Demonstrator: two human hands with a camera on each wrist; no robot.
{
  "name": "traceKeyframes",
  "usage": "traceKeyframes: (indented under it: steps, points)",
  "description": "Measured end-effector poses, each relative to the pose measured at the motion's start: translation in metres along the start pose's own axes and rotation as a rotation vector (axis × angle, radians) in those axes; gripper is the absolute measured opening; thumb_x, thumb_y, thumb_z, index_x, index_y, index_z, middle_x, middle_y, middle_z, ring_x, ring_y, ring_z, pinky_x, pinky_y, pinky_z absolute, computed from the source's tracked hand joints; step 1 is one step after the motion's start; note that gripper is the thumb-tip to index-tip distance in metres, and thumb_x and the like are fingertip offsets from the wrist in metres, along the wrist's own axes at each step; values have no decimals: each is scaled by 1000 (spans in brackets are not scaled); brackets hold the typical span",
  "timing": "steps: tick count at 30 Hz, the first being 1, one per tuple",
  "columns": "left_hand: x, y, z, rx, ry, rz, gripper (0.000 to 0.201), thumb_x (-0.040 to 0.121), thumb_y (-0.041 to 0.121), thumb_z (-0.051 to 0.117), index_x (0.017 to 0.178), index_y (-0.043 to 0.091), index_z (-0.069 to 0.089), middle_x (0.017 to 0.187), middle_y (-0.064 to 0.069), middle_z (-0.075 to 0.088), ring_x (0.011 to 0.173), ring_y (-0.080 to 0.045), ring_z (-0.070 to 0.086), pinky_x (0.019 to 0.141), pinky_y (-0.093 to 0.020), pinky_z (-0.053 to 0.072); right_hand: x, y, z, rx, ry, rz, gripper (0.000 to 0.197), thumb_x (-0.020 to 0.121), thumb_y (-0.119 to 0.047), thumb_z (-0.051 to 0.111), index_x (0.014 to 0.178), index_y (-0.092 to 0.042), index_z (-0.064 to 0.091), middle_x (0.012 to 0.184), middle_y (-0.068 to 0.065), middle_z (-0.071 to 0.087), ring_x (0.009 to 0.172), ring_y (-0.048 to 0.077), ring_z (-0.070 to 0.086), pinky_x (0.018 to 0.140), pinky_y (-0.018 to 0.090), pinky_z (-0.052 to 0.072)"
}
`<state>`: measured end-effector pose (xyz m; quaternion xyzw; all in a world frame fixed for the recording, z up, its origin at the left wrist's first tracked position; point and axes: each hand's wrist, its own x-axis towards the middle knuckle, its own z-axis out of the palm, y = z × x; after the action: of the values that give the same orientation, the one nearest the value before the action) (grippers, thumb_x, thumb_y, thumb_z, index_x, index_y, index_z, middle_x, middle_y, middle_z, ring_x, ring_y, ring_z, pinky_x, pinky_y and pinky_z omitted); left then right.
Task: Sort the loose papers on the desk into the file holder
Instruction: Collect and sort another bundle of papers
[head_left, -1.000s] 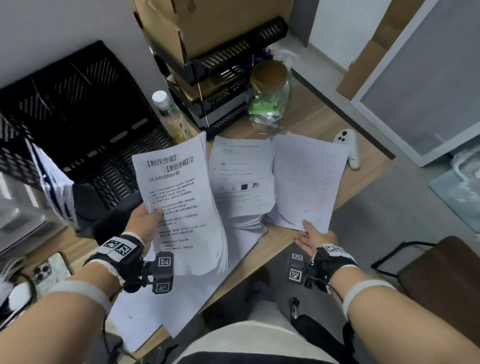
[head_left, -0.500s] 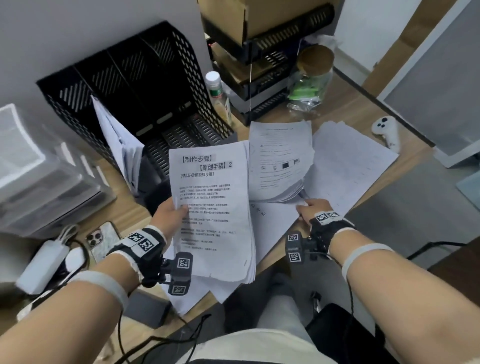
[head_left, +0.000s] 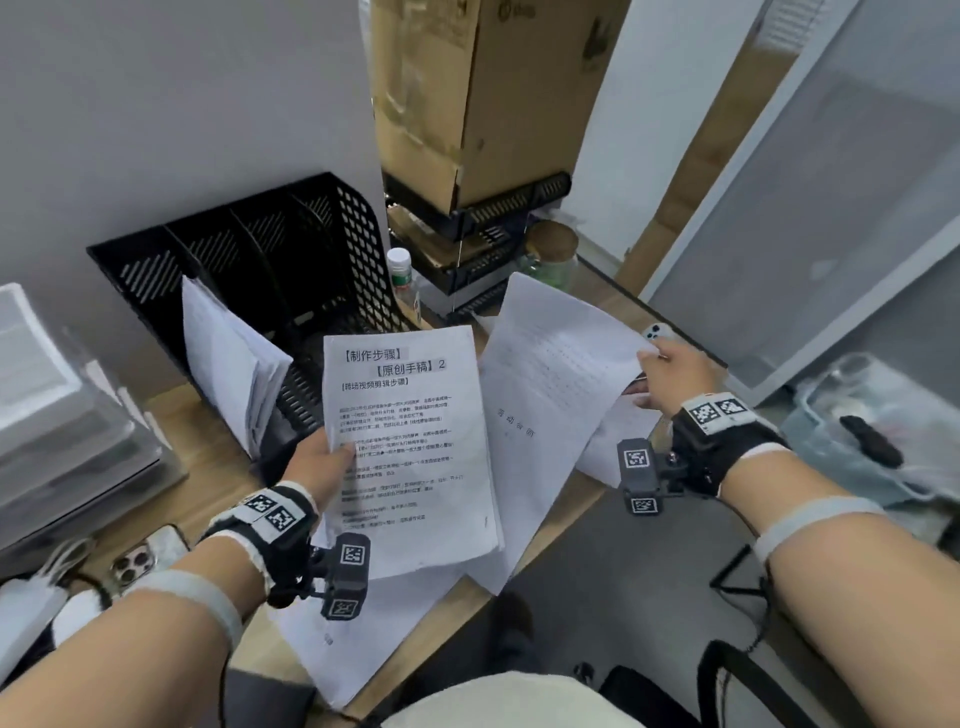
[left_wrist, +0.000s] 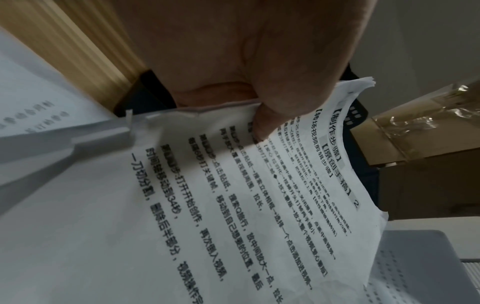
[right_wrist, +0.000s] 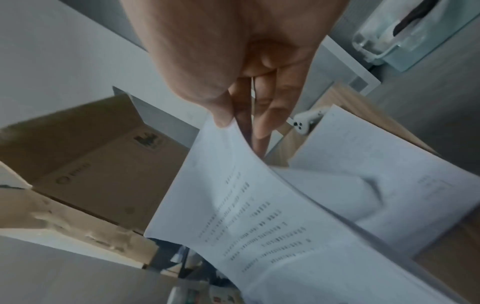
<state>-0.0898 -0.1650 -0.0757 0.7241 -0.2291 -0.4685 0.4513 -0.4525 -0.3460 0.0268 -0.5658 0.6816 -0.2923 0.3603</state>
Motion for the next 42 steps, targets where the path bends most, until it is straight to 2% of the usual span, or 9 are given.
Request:
traceKeyframes:
  steps: [4, 9, 16, 19, 24, 28, 33, 37, 42]
  points:
    - [9, 5, 1, -17, -41, 54, 25, 98, 6, 52, 102, 25, 69, 112, -9, 74, 106, -35, 68, 101, -59, 49, -18, -26, -31, 133, 95, -46, 23, 98, -20, 47, 110, -14, 65, 79, 7, 68, 51, 12, 70, 46, 23, 56]
    - [18, 1, 0, -18, -61, 78, 25, 96, 7, 52, 100, 25, 68, 110, -7, 75, 103, -33, 69, 100, -58, 51, -31, -38, -52, 393, 250, 15, 22, 100, -14, 42, 107, -9, 62, 91, 18, 69, 69, 30, 73, 51, 29, 60]
    - [9, 1, -1, -77, -87, -27, 24, 98, 4, 51, 104, 22, 66, 115, -15, 72, 101, -37, 69, 94, -58, 54, -59, -34, -56, 830, 408, 116, 20, 99, 0, 39, 100, -1, 59, 83, 15, 71, 50, 17, 70, 47, 23, 55]
    - [-2, 0, 12, -219, -134, -95, 28, 102, -1, 43, 120, 14, 60, 113, -16, 71, 103, -40, 68, 89, -56, 56, -85, -26, -34, 820, 206, 226, 10, 99, 3, 43, 99, 0, 53, 56, 4, 70, 39, 7, 64, 39, 16, 49]
    - [-17, -10, 39, -445, -260, -200, 34, 104, -5, 36, 126, 14, 53, 118, -15, 69, 101, -33, 68, 64, -41, 63, -119, 28, 40, 566, -323, 472, 25, 96, -2, 49, 121, -4, 55, 107, 17, 73, 87, 26, 76, 50, 23, 55]
    - [-21, -26, 59, -546, -263, -295, 34, 105, -2, 33, 127, 12, 54, 114, -14, 71, 100, -31, 69, 69, -46, 61, -144, 49, 94, 455, -548, 556, 33, 96, 2, 42, 125, -11, 50, 101, 15, 76, 92, 29, 75, 62, 26, 57]
    - [-24, -47, 66, -442, -272, -376, 34, 101, 43, 51, 124, 21, 64, 120, -7, 75, 108, -28, 71, 83, -43, 59, -159, 61, 124, 214, -786, 592, 37, 95, 2, 33, 124, -17, 46, 106, 11, 75, 79, 21, 75, 61, 28, 58]
    - [-17, -63, 72, -257, -92, -269, 30, 98, 15, 61, 128, 11, 62, 123, -11, 71, 106, -33, 69, 85, -45, 58, -158, 66, 131, -15, -1072, 636, 19, 101, -16, 35, 110, -14, 51, 103, 8, 74, 74, 18, 72, 48, 21, 51]
    - [-10, -60, 68, -104, -4, -152, 34, 92, 17, 59, 125, 13, 65, 124, -13, 70, 107, -36, 68, 97, -57, 53, -110, 66, 103, -327, -736, 389, 28, 94, -32, 55, 78, -10, 61, 67, 4, 67, 46, 13, 57, 46, 23, 46]
